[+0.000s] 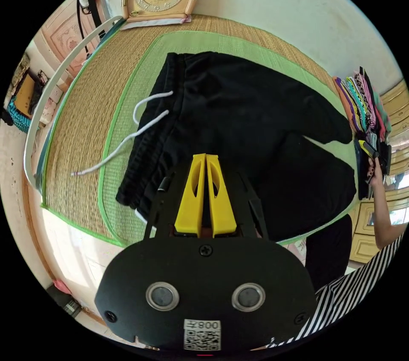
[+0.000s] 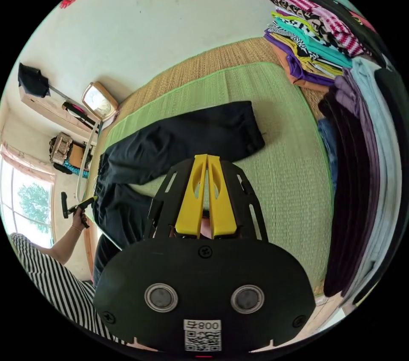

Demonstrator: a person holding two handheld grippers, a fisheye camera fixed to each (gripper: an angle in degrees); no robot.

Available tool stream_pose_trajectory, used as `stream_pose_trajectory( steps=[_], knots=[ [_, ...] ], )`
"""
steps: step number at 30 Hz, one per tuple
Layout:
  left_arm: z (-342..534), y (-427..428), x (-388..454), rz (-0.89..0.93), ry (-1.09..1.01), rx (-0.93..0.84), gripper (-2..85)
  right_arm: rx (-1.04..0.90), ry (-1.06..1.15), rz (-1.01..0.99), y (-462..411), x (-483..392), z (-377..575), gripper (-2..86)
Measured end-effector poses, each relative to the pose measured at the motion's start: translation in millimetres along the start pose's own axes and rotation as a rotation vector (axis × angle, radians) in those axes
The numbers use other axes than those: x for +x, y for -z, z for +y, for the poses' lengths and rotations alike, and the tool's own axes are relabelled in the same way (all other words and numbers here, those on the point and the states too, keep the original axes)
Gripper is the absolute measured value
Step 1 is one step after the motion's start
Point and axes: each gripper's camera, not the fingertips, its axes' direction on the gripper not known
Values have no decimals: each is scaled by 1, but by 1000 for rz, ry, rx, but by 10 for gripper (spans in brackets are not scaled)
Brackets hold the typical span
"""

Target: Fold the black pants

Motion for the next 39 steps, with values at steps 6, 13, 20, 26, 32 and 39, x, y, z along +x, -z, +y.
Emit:
stream_pose_trajectory(
  steps=[6, 13, 20, 26, 32, 39],
  knots=[
    [29, 2, -15, 15, 77, -41, 2, -167, -81, 14, -27, 17, 78, 0],
    [30, 20, -12, 5, 80, -81, 1, -177, -105, 62, -46, 44, 69, 0],
    [44, 48, -8, 30, 60, -83, 0, -134, -109, 83, -21, 53, 78, 0],
    [61, 56, -16, 28, 67, -131, 1, -226, -94, 104, -37, 49, 136, 1],
    [68, 76, -27, 33, 57, -149, 1, -231, -159, 93, -42, 82, 167, 1],
    [85, 121, -40, 151, 43, -41, 1, -152, -103, 99, -32, 76, 189, 1]
  ],
)
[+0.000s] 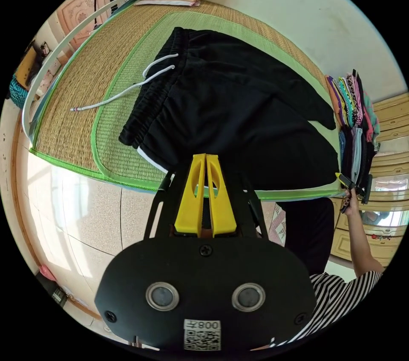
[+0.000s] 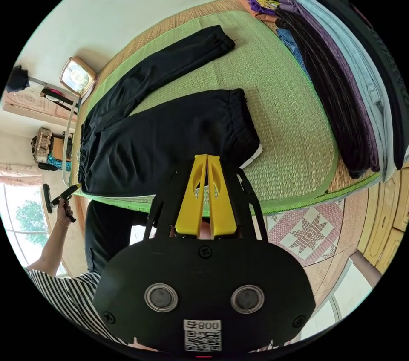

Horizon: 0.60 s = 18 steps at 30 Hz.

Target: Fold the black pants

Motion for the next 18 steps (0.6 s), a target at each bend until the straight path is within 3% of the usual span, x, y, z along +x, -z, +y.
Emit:
stream_pose_trajectory(
  steps=[9, 18],
  knots=[
    [-7, 24, -20, 88, -41, 27, 0, 22, 174, -158, -27, -35, 3, 1],
    [-99, 28, -45, 38, -12, 24, 0, -35, 419, -220, -110, -142, -95, 1]
  ],
)
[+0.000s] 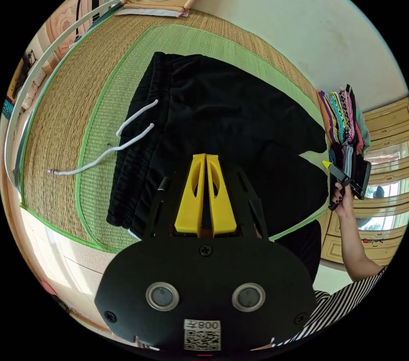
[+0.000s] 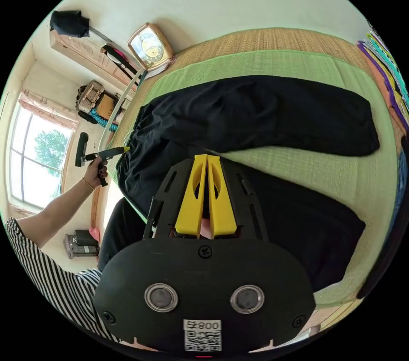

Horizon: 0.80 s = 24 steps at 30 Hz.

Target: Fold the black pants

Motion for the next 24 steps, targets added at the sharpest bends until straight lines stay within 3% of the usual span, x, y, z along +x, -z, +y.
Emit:
stream_pose_trajectory(
  steps=[5, 8, 13, 16, 20, 24],
  knots=[
    [-38, -2, -28, -116, 14, -17, 1, -110, 45, 62, -73, 14, -48, 0],
    [-37, -2, -50, -76, 6, -25, 2, -192, 40, 91, -112, 32, -47, -1],
    [-2, 41, -83, -48, 49, 72, 9, -127, 11, -9, -117, 64, -33, 1],
    [42, 69, -128, -8, 203, 171, 27, -113, 0, -25, -121, 78, -27, 2],
    [101, 79, -211, 209, 521, 286, 67, -114, 9, -24, -128, 94, -24, 2],
    [124, 73, -247, 363, 672, 350, 79, -122, 2, -27, -133, 109, -22, 1]
  ],
)
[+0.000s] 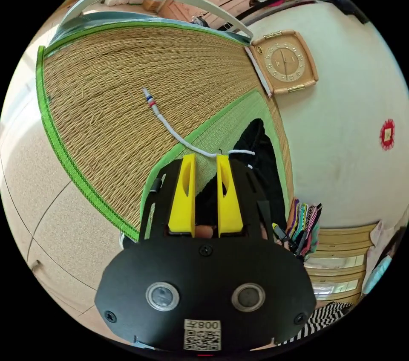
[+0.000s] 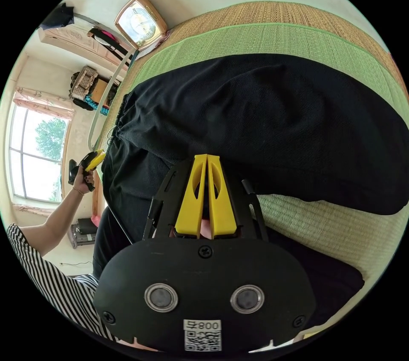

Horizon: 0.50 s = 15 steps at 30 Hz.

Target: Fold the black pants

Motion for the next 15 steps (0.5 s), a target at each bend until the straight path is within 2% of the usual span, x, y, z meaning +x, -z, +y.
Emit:
stream_pose_trajectory(
  steps=[6, 10, 15],
  knots=[
    [-3, -6, -16, 202, 88, 6, 78, -9, -2, -16, -7, 26, 1, 1],
    [1, -17, -8, 174, 71, -44, 63, -4, -2, -22, -11, 42, 3, 2],
    [7, -25, 7, 140, 81, 6, 22, 2, -12, -39, -14, 61, 6, 1]
  ],
)
